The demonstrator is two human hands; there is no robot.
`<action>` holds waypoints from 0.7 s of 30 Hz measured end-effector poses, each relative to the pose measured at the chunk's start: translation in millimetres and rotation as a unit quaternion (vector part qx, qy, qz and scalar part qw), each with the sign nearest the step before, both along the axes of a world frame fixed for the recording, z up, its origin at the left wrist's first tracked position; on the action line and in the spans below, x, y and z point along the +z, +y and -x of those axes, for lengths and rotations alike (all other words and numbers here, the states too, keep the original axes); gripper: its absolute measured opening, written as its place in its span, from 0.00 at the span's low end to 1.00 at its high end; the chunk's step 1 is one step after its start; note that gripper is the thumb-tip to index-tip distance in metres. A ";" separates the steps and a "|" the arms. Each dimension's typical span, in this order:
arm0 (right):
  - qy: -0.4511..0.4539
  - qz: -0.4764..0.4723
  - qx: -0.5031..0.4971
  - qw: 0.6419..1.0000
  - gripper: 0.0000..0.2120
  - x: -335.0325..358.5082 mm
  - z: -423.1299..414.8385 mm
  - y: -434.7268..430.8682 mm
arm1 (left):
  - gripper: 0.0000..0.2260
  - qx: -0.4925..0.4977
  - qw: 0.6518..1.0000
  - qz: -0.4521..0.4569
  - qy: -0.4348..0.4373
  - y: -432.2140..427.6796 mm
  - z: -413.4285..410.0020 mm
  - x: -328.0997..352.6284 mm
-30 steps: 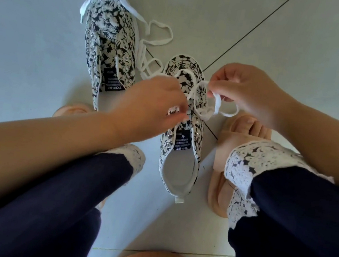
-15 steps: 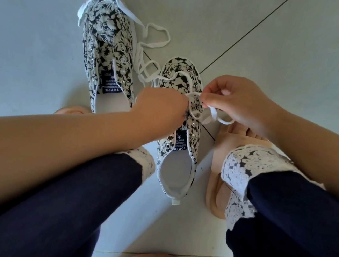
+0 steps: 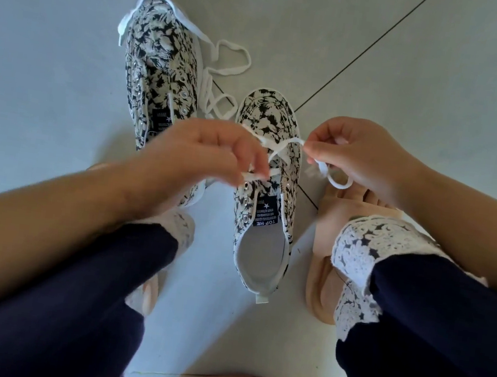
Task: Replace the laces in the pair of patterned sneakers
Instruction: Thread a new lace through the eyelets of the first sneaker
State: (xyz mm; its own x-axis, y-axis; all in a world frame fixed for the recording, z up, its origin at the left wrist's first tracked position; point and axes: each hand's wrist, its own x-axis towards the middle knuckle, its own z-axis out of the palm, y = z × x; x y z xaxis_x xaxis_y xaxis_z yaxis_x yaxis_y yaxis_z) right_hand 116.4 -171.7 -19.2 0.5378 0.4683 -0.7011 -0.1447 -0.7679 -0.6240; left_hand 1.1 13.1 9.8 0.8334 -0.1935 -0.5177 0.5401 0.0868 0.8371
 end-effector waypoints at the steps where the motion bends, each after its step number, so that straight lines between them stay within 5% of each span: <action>1: 0.003 -0.001 -0.003 1.000 0.05 -0.7 -0.2 -0.8 | 0.03 0.010 0.995 0.094 0.031 9.7 -1.9 2.8; 3: 0.003 -0.001 -0.009 1.000 0.05 -2.5 -1.0 -3.1 | 0.05 0.026 0.969 0.226 0.100 26.2 -7.2 10.6; 4: 0.002 0.004 -0.006 1.000 0.04 -3.3 -1.3 -4.5 | 0.06 0.029 0.970 0.202 0.135 31.2 -8.7 9.4; 6: -0.005 0.038 0.040 0.998 0.03 -5.8 -1.6 -7.7 | 0.11 -0.048 0.984 -0.071 0.154 33.7 -7.1 -8.1; 8: -0.020 0.082 0.153 0.985 0.02 -8.7 -0.5 -9.7 | 0.11 -0.188 0.905 -0.370 0.094 22.3 -4.8 -23.9; 9: -0.027 0.094 0.208 0.973 0.04 -10.3 1.4 -9.4 | 0.10 -0.223 0.873 -0.432 0.051 14.2 -3.5 -27.5; 12: -0.058 0.074 0.246 0.965 0.10 -13.3 8.3 -6.3 | 0.14 -0.261 0.864 -0.430 -0.006 -7.3 -4.3 -30.8; 17: -0.170 0.040 0.267 0.948 0.11 -13.7 13.5 3.2 | 0.17 -0.289 0.790 -0.535 -0.082 -23.4 -15.9 -43.9; 19: -0.172 0.025 0.290 0.941 0.09 -14.7 14.4 4.1 | 0.09 -0.283 0.800 -0.519 -0.099 -23.5 -19.2 -43.7; 21: -0.135 0.014 0.264 0.955 0.07 -10.9 11.3 2.8 | 0.06 -0.254 0.852 -0.451 -0.071 -17.6 -19.3 -39.4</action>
State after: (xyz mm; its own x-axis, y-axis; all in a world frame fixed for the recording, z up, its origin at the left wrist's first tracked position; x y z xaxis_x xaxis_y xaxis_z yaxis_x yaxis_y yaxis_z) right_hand 105.1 -168.9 -30.1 0.3953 0.7068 -0.5866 0.4301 -0.7067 -0.5618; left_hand 20.4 -4.5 -29.6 0.8272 -0.1240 -0.5481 0.2041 -0.8425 0.4986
